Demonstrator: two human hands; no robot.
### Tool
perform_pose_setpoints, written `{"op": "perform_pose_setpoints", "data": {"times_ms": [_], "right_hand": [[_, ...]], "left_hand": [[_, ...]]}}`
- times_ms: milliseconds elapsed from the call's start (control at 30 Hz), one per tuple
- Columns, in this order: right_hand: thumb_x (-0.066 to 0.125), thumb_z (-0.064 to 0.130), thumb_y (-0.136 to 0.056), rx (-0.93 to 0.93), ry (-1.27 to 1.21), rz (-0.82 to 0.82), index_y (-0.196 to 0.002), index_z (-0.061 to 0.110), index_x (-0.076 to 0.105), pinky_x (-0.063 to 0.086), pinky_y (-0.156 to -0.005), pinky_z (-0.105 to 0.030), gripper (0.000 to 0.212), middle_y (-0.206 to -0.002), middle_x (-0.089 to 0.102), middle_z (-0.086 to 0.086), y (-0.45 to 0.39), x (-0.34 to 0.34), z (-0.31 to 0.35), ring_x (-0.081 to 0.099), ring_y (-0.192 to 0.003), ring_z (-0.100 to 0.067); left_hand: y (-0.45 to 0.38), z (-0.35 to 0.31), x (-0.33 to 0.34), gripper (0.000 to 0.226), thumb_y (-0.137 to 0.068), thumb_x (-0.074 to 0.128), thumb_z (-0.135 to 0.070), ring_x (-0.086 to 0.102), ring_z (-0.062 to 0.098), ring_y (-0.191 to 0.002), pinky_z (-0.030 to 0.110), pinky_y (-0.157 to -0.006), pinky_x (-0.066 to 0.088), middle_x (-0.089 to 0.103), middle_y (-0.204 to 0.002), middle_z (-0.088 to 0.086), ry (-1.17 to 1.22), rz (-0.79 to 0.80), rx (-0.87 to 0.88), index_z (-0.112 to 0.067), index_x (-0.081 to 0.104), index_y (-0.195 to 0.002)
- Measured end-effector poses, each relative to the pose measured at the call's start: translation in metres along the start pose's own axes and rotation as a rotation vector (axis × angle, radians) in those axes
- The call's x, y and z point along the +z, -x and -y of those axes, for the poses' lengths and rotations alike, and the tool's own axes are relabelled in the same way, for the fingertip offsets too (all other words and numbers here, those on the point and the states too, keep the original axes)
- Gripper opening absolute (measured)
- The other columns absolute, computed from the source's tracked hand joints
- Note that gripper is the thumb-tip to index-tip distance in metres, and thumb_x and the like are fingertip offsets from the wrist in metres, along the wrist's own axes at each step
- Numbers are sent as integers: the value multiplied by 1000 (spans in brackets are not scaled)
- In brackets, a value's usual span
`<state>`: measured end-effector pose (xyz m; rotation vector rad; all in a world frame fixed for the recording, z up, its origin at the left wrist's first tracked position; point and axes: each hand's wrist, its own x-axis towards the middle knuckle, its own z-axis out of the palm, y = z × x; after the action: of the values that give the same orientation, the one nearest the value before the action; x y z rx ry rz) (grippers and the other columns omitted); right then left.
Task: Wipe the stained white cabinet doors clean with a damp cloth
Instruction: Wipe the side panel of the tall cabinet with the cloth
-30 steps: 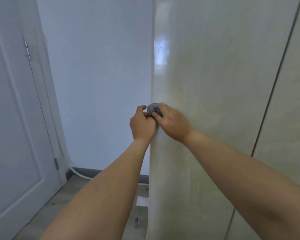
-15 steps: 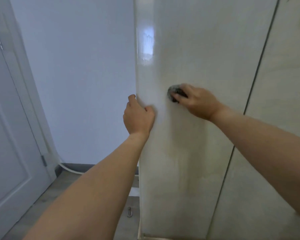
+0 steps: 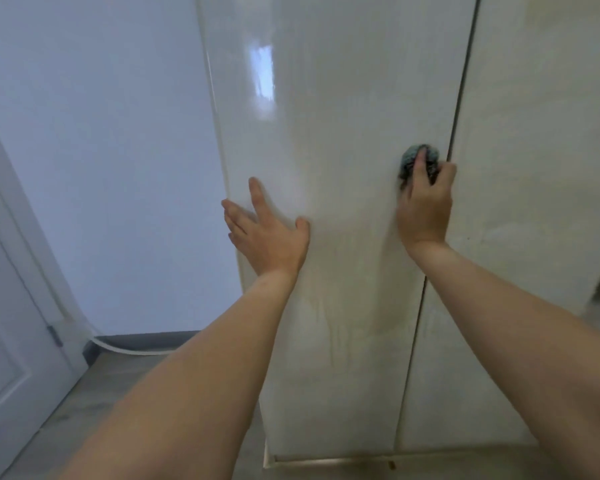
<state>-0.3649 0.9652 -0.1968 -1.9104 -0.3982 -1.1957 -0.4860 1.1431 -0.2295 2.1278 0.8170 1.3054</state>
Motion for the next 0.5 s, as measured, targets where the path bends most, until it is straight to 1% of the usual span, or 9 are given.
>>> {"op": "perform_pose_setpoints", "data": {"times_ms": [33, 100, 133, 167, 200, 300, 367, 400, 500], "right_hand": [[27, 58, -101, -9, -15, 115, -139, 21, 46, 45, -85, -30, 56, -108, 45, 25, 14, 0, 5, 54, -110, -21], [25, 67, -98, -377, 61, 354, -135, 26, 49, 45, -87, -30, 60, -102, 50, 26, 36, 2, 8, 57, -110, -21], [28, 66, -99, -571, 93, 398, -133, 27, 52, 47, -87, -32, 57, -102, 52, 25, 36, 1, 4, 58, -108, -22], [33, 60, -100, -591, 79, 402, -131, 25, 56, 50, -84, -33, 51, -101, 53, 23, 25, -4, -1, 60, -103, -24], [39, 48, -102, -497, 49, 339, -130, 21, 58, 52, -77, -36, 43, -102, 53, 15, 13, -7, -9, 61, -95, -28], [47, 13, -97, -191, 165, -101, -142, 0, 47, 53, -65, -45, 47, -116, 52, -23, -16, -2, -38, 58, -85, -42], [45, 10, -95, -67, 129, -115, -142, -4, 45, 53, -67, -45, 49, -117, 53, -29, 8, 11, -25, 59, -89, -43], [46, 10, -93, -114, 101, -82, -138, -4, 49, 54, -65, -45, 47, -116, 55, -29, 28, 20, -13, 60, -87, -44], [57, 4, -86, -513, 42, 167, -126, 5, 56, 55, -49, -41, 40, -111, 61, -22, 83, 42, 22, 62, -72, -40]], "left_hand": [[-2, 0, 1, 102, -74, 65, -46, 10, 43, -147, 57, -117, 22, 2, -160, 29, -1, -19, -16, -33, 5, -156], [-3, 2, 2, 100, -74, 65, -41, 14, 42, -146, 57, -114, 27, 5, -160, 27, -21, -31, -24, -32, 8, -155], [-1, 4, 2, 99, -73, 65, -37, 14, 42, -146, 56, -114, 29, 5, -161, 25, -39, -31, -21, -31, 9, -155], [0, 5, 2, 99, -73, 65, -33, 15, 41, -146, 55, -113, 30, 6, -161, 24, -49, -34, -22, -31, 10, -155], [1, 6, 1, 98, -72, 65, -28, 16, 39, -146, 54, -112, 32, 8, -161, 22, -49, -39, -28, -31, 11, -155], [-4, 7, -6, 99, -68, 60, -17, 24, 37, -141, 53, -108, 39, 17, -159, 17, 1, -55, -48, -30, 13, -154], [-5, 9, -10, 99, -66, 55, -13, 25, 35, -141, 54, -106, 40, 21, -158, 15, 50, -56, -39, -30, 12, -154], [-4, 11, -12, 99, -66, 54, -12, 24, 34, -142, 54, -106, 41, 21, -159, 13, 74, -56, -30, -31, 12, -154], [0, 25, -17, 98, -70, 53, -9, 22, 25, -146, 47, -106, 42, 21, -161, 4, 124, -36, 13, -34, 11, -154]]}}
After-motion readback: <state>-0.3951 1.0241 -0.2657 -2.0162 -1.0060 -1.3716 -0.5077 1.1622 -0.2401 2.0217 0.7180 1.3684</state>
